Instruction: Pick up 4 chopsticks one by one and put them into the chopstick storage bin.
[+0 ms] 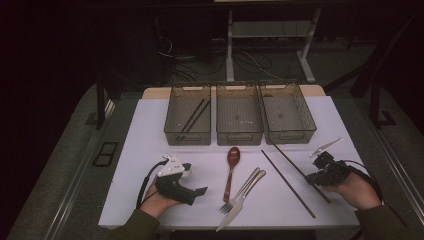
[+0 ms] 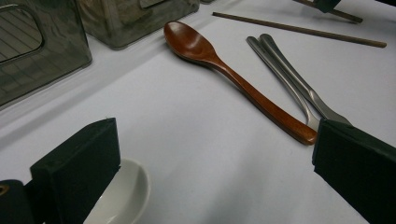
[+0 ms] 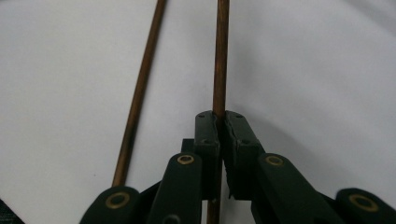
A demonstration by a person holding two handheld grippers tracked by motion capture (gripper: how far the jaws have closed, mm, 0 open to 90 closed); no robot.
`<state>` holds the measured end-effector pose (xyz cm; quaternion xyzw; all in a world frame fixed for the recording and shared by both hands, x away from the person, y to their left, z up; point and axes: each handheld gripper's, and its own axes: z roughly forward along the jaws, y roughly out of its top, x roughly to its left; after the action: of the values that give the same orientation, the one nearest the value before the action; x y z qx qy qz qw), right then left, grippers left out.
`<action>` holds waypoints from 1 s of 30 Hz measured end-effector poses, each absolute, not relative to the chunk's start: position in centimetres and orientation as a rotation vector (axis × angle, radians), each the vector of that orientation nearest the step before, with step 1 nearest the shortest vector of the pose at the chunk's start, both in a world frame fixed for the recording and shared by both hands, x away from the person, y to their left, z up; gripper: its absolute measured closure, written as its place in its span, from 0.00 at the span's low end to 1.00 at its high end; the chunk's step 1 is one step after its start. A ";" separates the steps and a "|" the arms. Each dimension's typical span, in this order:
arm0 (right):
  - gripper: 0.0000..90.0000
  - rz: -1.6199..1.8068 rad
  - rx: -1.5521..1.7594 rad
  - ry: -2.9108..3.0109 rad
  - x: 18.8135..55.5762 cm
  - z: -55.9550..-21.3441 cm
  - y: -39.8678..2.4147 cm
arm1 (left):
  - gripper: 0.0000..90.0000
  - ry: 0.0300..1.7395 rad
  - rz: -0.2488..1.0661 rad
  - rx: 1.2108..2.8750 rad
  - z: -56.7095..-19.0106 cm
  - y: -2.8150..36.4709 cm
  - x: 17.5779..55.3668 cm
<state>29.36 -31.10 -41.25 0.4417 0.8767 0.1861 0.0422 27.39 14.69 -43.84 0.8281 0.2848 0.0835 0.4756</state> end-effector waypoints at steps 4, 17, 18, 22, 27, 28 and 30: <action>0.93 0.654 1.341 2.655 29.2 -40.8 -31.3 | 0.00 0.695 0.205 2.023 -43.9 14.7 27.4; 0.93 0.924 1.284 2.538 29.1 -39.9 -32.0 | 0.00 0.696 0.208 2.020 -43.8 14.8 27.4; 0.93 0.948 1.268 2.525 29.2 -39.9 -32.1 | 0.00 0.696 0.208 2.019 -43.8 14.8 27.4; 0.93 1.038 1.246 2.488 29.4 -39.8 -32.0 | 0.00 0.696 0.209 2.019 -43.8 14.8 27.4; 0.93 1.146 1.223 2.457 29.9 -39.6 -31.8 | 0.00 0.698 0.211 2.018 -43.8 14.9 27.4; 0.93 1.162 1.220 2.450 30.0 -39.6 -31.7 | 0.00 0.698 0.211 2.018 -43.8 14.9 27.4; 0.93 1.188 1.213 2.436 30.1 -39.5 -31.6 | 0.00 0.697 0.211 2.020 -43.8 14.9 27.4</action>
<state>30.14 -31.61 -39.51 0.4070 0.8173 0.3987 0.0860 27.42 14.89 -43.77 0.8268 0.2855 0.0865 0.4770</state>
